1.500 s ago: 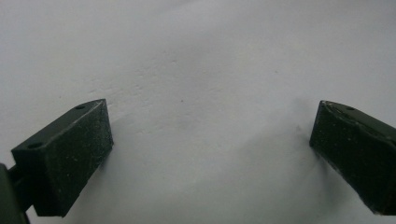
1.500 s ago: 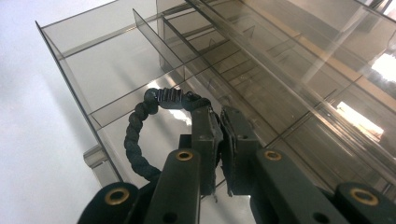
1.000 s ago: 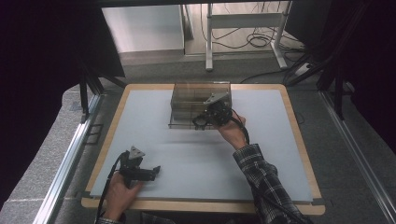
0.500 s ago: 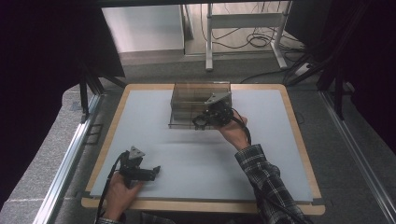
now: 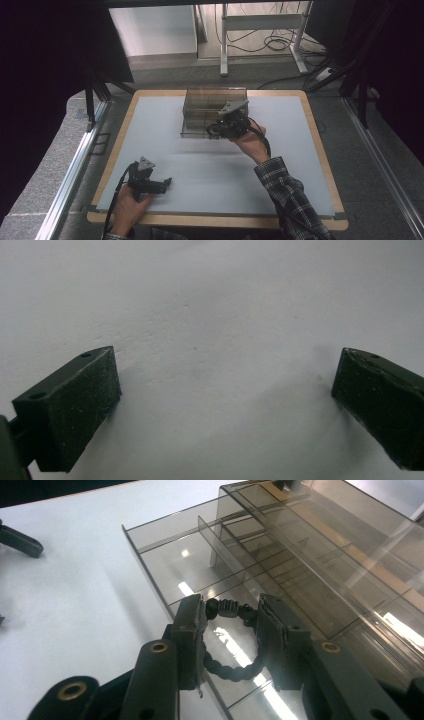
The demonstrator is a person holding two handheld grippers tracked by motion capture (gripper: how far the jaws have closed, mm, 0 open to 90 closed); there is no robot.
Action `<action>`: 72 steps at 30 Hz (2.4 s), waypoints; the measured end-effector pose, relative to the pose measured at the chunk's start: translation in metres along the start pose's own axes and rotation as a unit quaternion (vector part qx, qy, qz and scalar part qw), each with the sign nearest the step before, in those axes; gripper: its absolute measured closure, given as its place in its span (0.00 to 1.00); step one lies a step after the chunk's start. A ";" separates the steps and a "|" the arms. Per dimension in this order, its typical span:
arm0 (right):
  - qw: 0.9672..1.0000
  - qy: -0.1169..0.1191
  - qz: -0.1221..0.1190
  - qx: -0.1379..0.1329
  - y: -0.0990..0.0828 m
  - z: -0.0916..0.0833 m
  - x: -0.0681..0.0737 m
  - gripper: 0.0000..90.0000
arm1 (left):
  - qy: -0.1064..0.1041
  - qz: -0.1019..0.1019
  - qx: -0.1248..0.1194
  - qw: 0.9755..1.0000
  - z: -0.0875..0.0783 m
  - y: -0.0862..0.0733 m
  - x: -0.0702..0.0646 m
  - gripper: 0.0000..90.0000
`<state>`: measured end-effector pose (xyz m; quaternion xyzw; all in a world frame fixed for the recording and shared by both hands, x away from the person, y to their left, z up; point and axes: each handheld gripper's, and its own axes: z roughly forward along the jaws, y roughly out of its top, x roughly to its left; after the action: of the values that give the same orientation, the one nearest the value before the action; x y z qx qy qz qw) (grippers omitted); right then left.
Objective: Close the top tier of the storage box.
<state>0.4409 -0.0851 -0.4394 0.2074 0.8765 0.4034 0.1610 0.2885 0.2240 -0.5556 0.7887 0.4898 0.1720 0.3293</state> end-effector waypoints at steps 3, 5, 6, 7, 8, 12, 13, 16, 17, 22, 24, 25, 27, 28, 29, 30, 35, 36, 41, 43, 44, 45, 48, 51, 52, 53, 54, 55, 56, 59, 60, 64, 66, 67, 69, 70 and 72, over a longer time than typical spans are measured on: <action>1.000 0.000 -0.003 -0.001 0.000 -0.002 0.002 0.67 | 0.000 0.000 0.000 1.000 0.000 0.000 0.000 0.00; 1.000 0.002 -0.003 -0.003 0.000 -0.003 0.004 0.66 | 0.000 0.000 0.000 1.000 0.000 0.000 0.000 0.00; 1.000 0.002 -0.003 -0.002 -0.001 -0.004 0.004 0.65 | 0.000 0.000 0.001 1.000 0.000 0.000 0.000 0.00; 1.000 0.002 -0.004 -0.003 -0.001 -0.004 0.005 0.64 | 0.000 0.000 0.001 1.000 0.000 0.000 0.000 0.00; 1.000 0.002 -0.004 -0.003 -0.001 -0.004 0.005 0.64 | 0.000 0.000 0.001 1.000 0.000 0.000 0.000 0.00; 1.000 0.005 -0.004 -0.004 -0.003 -0.007 0.009 0.59 | 0.000 0.000 0.000 1.000 0.000 0.000 0.000 0.00; 1.000 0.005 -0.004 -0.004 -0.003 -0.007 0.009 0.59 | 0.000 0.000 0.000 1.000 0.000 0.000 0.000 0.00; 1.000 0.005 -0.012 -0.002 -0.005 -0.009 0.011 0.55 | 0.000 0.000 0.000 1.000 0.000 0.000 0.000 0.00; 1.000 0.005 -0.011 -0.001 -0.006 -0.010 0.012 0.54 | 0.000 0.000 0.001 1.000 0.000 0.000 0.000 0.00; 1.000 0.006 -0.014 -0.003 -0.009 -0.012 0.014 0.51 | 0.000 0.000 0.000 1.000 0.000 0.000 0.000 0.00; 1.000 0.007 -0.013 -0.003 -0.012 -0.012 0.016 0.48 | 0.000 0.000 0.000 1.000 0.000 0.000 0.000 0.00; 1.000 0.008 -0.013 -0.003 -0.013 -0.012 0.016 0.48 | 0.000 0.000 0.000 1.000 0.000 0.000 0.000 0.00; 1.000 0.004 -0.019 -0.002 -0.014 -0.013 0.017 0.47 | 0.000 0.000 0.001 1.000 0.000 0.000 0.000 0.00; 1.000 0.004 -0.019 -0.002 -0.014 -0.013 0.017 0.47 | 0.000 0.000 0.001 1.000 0.000 0.000 0.000 0.00; 1.000 0.007 -0.019 -0.005 -0.016 -0.013 0.019 0.45 | 0.000 0.000 0.000 1.000 0.000 0.000 0.000 0.00; 1.000 0.008 -0.018 -0.006 -0.016 -0.013 0.019 0.45 | 0.000 0.000 0.001 1.000 0.000 0.000 0.000 0.00; 1.000 0.017 -0.019 -0.005 -0.017 -0.012 0.023 0.40 | 0.000 0.000 0.000 1.000 0.000 0.000 0.000 0.00; 1.000 0.017 -0.020 -0.004 -0.017 -0.012 0.023 0.40 | 0.001 0.002 0.001 1.000 0.000 0.000 0.000 0.00; 0.999 0.026 -0.022 -0.004 -0.018 -0.013 0.027 0.37 | 0.001 0.002 0.000 1.000 0.000 0.000 0.000 0.00; 0.999 0.031 -0.021 -0.004 -0.019 -0.013 0.028 0.36 | 0.001 0.002 0.000 1.000 0.000 0.000 0.000 0.00; 0.999 0.034 -0.021 -0.004 -0.019 -0.013 0.029 0.36 | 0.001 0.002 0.000 1.000 0.000 0.000 0.000 0.00; 0.999 0.036 -0.022 -0.002 -0.019 -0.014 0.030 0.35 | 0.001 0.002 0.000 1.000 0.000 0.000 0.000 0.00; 0.999 0.042 -0.023 0.005 -0.021 -0.013 0.032 0.35 | 0.001 0.002 0.000 1.000 0.000 0.000 0.000 0.00; 0.999 0.045 -0.022 0.011 -0.024 -0.012 0.033 0.35 | 0.001 0.002 0.000 1.000 0.000 0.000 0.000 0.00; 0.999 0.046 -0.021 0.012 -0.024 -0.012 0.034 0.35 | 0.000 0.002 0.000 1.000 0.000 0.000 0.000 0.00; 0.999 0.048 -0.021 0.012 -0.025 -0.011 0.034 0.35 | 0.000 0.002 0.000 1.000 0.000 0.000 0.000 0.00; 0.999 0.049 -0.021 0.012 -0.026 -0.011 0.034 0.35 | 0.000 0.002 0.000 1.000 0.000 0.000 0.000 0.00; 0.998 0.049 -0.023 0.012 -0.026 -0.011 0.034 0.35 | 0.000 0.002 0.000 1.000 0.000 0.000 0.000 0.00; 0.998 0.050 -0.022 0.014 -0.027 -0.011 0.035 0.35 | 0.000 0.002 0.000 1.000 0.000 0.000 0.000 0.00; 0.998 0.051 -0.021 0.017 -0.029 -0.012 0.035 0.35 | 0.000 0.002 0.000 1.000 0.000 0.000 0.000 0.00; 0.998 0.051 -0.021 0.017 -0.029 -0.012 0.035 0.35 | 0.000 0.002 0.000 1.000 0.000 0.000 0.000 0.00; 0.998 0.054 -0.022 0.021 -0.031 -0.011 0.035 0.34 | 0.000 0.001 0.000 1.000 0.000 0.000 0.000 0.00; 0.998 0.055 -0.021 0.026 -0.033 -0.011 0.035 0.33 | 0.000 0.001 0.000 1.000 0.000 0.000 0.000 0.00; 0.998 0.056 -0.020 0.027 -0.034 -0.011 0.035 0.33 | 0.000 0.002 0.000 1.000 0.000 0.000 0.000 0.00; 0.998 0.058 -0.018 0.028 -0.035 -0.010 0.035 0.33 | 0.000 0.002 0.000 1.000 0.000 0.000 0.000 0.00; 0.998 0.059 -0.016 0.029 -0.035 -0.010 0.035 0.33 | 0.000 0.001 0.000 1.000 0.000 0.000 0.000 0.00; 0.998 0.058 -0.015 0.031 -0.036 -0.010 0.035 0.33 | 0.000 0.001 0.000 1.000 0.000 0.000 0.000 0.00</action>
<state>0.3981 -0.0953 -0.4653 0.1751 0.8994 0.3853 0.1091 0.2885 0.2242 -0.5555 0.7895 0.4888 0.1726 0.3287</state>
